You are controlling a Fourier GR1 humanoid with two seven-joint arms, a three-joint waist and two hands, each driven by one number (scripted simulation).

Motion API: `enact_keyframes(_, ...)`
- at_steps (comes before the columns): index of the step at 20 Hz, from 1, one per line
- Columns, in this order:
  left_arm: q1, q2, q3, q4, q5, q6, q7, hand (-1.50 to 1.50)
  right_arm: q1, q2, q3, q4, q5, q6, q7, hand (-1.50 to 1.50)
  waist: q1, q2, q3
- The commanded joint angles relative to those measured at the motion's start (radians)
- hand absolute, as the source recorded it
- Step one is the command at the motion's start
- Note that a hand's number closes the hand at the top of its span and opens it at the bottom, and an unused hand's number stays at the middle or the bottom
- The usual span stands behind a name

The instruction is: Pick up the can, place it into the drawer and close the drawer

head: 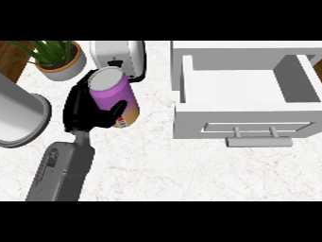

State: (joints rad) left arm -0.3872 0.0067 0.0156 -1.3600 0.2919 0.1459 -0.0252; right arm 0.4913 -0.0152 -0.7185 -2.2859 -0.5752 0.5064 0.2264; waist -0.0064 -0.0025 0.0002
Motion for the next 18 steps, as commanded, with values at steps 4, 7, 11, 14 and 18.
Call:
enact_keyframes(4, -0.133, 0.029, -0.017, -0.065, -0.037, 0.096, 0.149, 1.5, 0.018, 0.015, -0.019, 0.001, 0.0, 0.041, -0.023, -1.5, -0.004, 0.001, 0.0)
enact_keyframes(7, -0.231, -0.006, -0.084, -0.078, -0.072, 0.204, 0.216, 1.5, 0.01, -0.005, -0.014, -0.004, -0.021, 0.001, 0.02, -1.5, -0.005, 0.001, 0.0)
enact_keyframes(11, -0.286, -0.006, -0.104, -0.086, -0.084, 0.235, 0.268, 1.5, -0.033, 0.015, -0.004, 0.036, 0.028, -0.004, -0.004, -1.5, -0.003, 0.001, 0.0)
enact_keyframes(14, -0.337, -0.007, -0.094, -0.028, -0.069, 0.244, 0.259, 1.5, -0.021, 0.015, 0.099, -0.042, 0.078, -0.08, 0.023, -1.5, -0.004, 0.002, 0.0)
enact_keyframes(18, -0.407, -0.007, -0.192, 0.054, -0.051, 0.365, 0.206, 1.5, -0.035, -0.005, 0.003, -0.027, -0.004, -0.043, 0.038, -1.5, -0.013, 0.002, 0.0)
